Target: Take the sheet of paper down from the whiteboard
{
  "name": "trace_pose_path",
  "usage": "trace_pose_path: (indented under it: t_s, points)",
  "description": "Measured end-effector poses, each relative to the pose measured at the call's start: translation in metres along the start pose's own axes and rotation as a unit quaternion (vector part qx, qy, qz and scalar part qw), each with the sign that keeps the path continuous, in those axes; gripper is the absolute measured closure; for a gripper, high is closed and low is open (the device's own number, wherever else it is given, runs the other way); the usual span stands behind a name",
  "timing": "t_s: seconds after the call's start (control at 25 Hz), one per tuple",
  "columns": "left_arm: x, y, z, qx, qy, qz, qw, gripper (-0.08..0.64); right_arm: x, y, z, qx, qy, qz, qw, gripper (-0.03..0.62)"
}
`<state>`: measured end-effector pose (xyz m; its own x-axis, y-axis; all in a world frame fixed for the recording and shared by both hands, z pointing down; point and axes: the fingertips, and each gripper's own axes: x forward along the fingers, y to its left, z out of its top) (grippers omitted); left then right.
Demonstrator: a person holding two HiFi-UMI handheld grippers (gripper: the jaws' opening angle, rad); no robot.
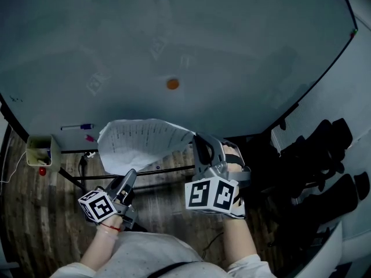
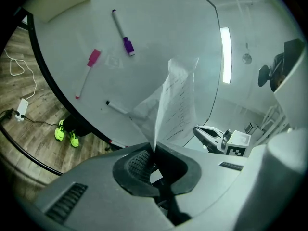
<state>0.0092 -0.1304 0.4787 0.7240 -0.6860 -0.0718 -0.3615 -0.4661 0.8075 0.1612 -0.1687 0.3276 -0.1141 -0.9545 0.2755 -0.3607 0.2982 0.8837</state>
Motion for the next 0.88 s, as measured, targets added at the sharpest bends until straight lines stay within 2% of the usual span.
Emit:
trace_pose_path:
  t_s: [0.88]
  points:
    - [-0.041,-0.017,-0.022,0.012,-0.016,0.025,0.9995,0.546,-0.036,0.024,0.002,0.015,-0.027,0.012,0.999,0.563]
